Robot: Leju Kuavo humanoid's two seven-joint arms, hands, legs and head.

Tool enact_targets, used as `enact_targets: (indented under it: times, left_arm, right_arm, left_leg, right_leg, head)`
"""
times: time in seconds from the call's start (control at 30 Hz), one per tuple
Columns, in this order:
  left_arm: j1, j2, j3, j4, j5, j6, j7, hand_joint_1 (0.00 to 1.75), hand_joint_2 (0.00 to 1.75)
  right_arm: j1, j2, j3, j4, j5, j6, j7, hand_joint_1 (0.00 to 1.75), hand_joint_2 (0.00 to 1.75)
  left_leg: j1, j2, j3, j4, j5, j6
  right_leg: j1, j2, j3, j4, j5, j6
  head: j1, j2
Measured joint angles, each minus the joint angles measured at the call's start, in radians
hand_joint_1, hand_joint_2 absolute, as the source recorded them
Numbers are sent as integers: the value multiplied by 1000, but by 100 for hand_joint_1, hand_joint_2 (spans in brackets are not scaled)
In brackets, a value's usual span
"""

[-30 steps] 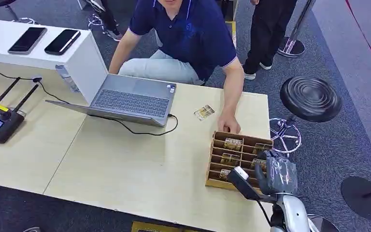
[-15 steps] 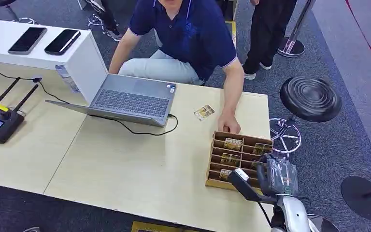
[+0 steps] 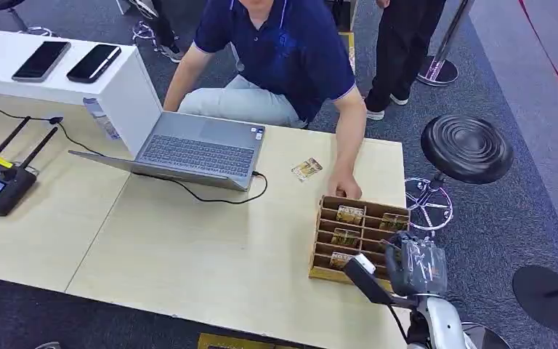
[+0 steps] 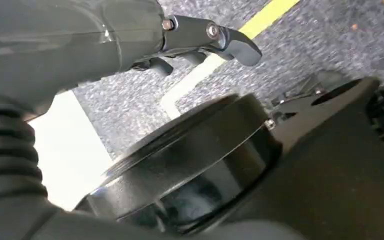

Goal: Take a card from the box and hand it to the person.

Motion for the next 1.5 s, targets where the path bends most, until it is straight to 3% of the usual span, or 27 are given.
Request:
enact_targets:
  times: [0.23,0.47,0.63,0.73,0.8,1.07,1.4,1.43,1.5]
  left_arm:
    - [0,2,0,0,7,4,1,0,175]
    - [-14,4,1,0,3,-6,-9,0,175]
    - [-26,5,1,0,-5,-11,-9,0,175]
    - [-28,5,1,0,-7,-18,-3,0,175]
    - [-29,5,1,0,-7,-20,2,0,175]
    - [-39,5,1,0,-30,-30,21,0,175]
    - [-50,2,0,0,-59,-42,47,0,175]
    - [-51,2,0,0,-61,-42,50,0,175]
    - [-52,2,0,0,-63,-45,58,0,175]
  right_arm:
    - [-6,0,-14,-45,-183,-77,-70,175,175]
    - [-70,0,-44,-207,-346,-136,-136,175,175]
    - [-110,2,-48,-304,-696,-155,-278,175,175]
    - [-125,16,-46,-321,-943,-112,-399,175,175]
    - [-131,27,-43,-321,-1031,-86,-446,175,175]
    - [-173,104,-9,-227,-1076,-21,-496,175,175]
    - [-228,200,58,-58,-933,-88,-496,175,175]
    - [-232,203,62,-47,-923,-93,-492,0,175]
    - [-236,214,64,-26,-909,-95,-487,0,175]
  left_leg:
    - [0,0,0,0,0,0]
    - [0,0,0,0,1,0]
    - [0,0,0,0,1,0]
    - [0,0,0,0,1,0]
    - [0,0,-1,0,1,0]
    - [0,-1,-1,0,1,0]
    - [0,-1,-1,0,1,0]
    - [0,-1,-1,0,1,0]
    - [0,-1,-1,0,1,0]
  right_leg:
    - [0,0,0,0,0,0]
    - [0,0,1,0,1,0]
    - [0,-1,1,0,1,0]
    - [0,0,1,0,1,0]
    - [0,-1,1,0,1,0]
    - [0,-1,1,1,1,0]
    - [0,-2,1,1,0,0]
    - [0,-2,1,1,0,0]
    - [0,-2,1,0,0,0]
  head:
    - [0,0]
    - [0,0]
    - [0,0]
    - [0,0]
    - [0,0]
    - [0,0]
    - [0,0]
    - [0,0]
    - [0,0]
